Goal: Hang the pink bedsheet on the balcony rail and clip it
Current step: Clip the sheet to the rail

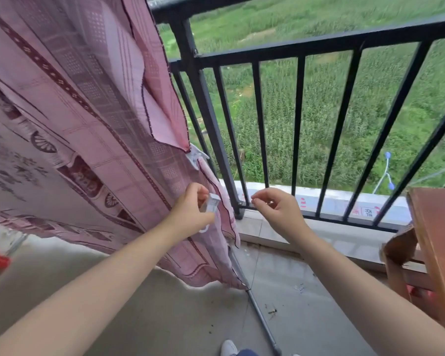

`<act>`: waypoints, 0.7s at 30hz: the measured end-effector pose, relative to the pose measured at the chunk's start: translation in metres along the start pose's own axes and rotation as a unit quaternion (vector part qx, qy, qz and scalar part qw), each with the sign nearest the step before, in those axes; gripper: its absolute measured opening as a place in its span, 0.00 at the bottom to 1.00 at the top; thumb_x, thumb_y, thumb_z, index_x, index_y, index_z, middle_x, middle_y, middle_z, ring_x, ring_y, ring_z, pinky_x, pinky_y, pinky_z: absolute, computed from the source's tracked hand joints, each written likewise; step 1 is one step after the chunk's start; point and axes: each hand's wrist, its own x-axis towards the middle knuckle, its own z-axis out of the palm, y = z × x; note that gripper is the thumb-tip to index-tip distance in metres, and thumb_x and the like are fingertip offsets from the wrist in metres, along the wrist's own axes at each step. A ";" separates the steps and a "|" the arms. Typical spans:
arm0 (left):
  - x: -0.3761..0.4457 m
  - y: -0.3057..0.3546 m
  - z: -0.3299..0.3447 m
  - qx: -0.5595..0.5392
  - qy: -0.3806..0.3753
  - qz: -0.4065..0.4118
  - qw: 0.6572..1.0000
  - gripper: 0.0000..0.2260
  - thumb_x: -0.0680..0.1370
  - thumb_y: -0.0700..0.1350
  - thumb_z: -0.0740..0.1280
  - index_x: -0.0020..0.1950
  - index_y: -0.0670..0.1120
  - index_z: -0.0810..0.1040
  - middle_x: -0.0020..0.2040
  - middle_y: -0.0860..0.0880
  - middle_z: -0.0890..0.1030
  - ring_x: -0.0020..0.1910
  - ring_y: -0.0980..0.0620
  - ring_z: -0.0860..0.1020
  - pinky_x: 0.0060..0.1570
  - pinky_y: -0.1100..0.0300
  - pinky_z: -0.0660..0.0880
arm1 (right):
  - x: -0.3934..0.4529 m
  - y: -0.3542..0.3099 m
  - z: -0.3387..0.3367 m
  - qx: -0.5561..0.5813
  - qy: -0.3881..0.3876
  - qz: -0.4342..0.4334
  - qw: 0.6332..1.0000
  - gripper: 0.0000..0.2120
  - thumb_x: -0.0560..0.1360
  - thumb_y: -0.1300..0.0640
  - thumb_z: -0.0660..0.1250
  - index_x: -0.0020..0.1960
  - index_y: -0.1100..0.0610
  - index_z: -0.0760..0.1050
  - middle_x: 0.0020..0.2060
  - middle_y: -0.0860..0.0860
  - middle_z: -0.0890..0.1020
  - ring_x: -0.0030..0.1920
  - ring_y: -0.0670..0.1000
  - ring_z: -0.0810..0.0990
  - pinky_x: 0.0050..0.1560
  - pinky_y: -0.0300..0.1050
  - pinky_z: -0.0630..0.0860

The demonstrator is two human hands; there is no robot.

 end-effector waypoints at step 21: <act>0.010 -0.011 0.050 -0.321 -0.092 -0.088 0.939 0.13 0.72 0.24 0.60 0.39 0.41 0.76 0.32 0.47 0.80 0.27 0.60 0.79 0.32 0.70 0.78 | -0.021 0.034 -0.008 0.212 -0.208 0.145 0.944 0.10 0.72 0.66 0.66 0.48 0.52 0.75 0.37 0.50 0.79 0.34 0.46 0.78 0.37 0.37 0.77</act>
